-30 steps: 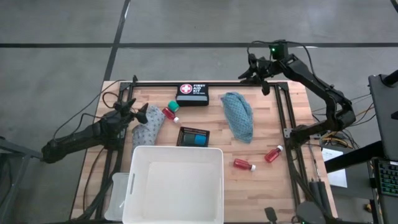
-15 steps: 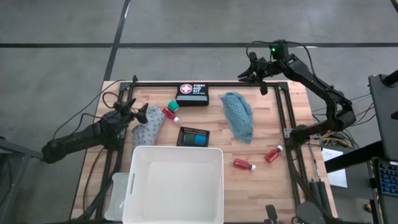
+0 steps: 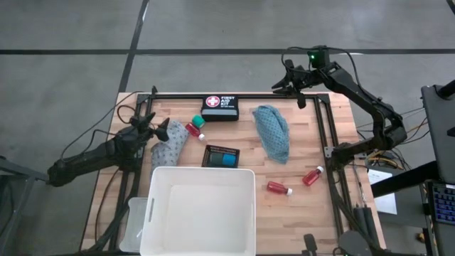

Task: Pick & Place Medicine items
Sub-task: Put the green bandage into the black bin

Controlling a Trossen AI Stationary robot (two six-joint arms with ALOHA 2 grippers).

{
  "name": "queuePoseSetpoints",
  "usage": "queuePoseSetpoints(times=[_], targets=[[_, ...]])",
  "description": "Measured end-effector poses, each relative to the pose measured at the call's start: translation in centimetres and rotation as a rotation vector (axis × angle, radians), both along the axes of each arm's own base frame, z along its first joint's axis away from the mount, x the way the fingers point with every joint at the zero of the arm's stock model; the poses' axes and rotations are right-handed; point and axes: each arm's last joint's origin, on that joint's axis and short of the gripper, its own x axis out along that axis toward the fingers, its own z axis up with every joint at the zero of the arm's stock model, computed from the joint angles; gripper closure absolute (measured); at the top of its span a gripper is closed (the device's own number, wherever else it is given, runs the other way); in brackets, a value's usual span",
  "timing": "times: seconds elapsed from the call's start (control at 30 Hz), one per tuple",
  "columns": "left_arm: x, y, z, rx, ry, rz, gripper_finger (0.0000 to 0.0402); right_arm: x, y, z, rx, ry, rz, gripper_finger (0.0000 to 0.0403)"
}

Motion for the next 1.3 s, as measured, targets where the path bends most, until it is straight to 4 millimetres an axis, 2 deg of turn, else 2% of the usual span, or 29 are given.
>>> queuePoseSetpoints(times=[0.2,0.33,0.47,0.53,0.67,0.77,1.03,1.3], targets=[[0.0,0.0,0.0,-0.004,0.002,-0.01,0.0009,0.0,0.0,0.0,0.0,0.0,0.0,0.0317],[0.2,-0.3,-0.1,-0.048,0.036,-0.159,0.0009,0.0,0.0,0.0,0.0,0.0,0.0,0.0323],[0.5,-0.7,0.3,-0.003,0.128,-0.359,0.0009,0.0,0.0,0.0,0.0,0.0,0.0,0.033],[0.7,-0.8,0.4,-0.026,0.117,-0.393,0.0009,0.0,0.0,0.0,0.0,0.0,0.0,0.0333],[0.7,-0.8,0.5,-0.157,0.036,-0.355,0.0009,0.0,0.0,0.0,0.0,0.0,0.0,0.0334],[0.7,-0.8,0.8,-0.236,0.041,-0.349,0.0009,0.0,0.0,0.0,0.001,0.0,0.0,0.033],[1.4,-0.5,3.9,-0.204,0.12,-0.354,0.0009,0.0,0.0,0.0,0.001,0.001,0.0,0.0318],[2.4,0.5,4.3,-0.368,0.145,-0.271,0.0009,0.0,0.0,0.0,0.001,0.001,0.0,0.0315]])
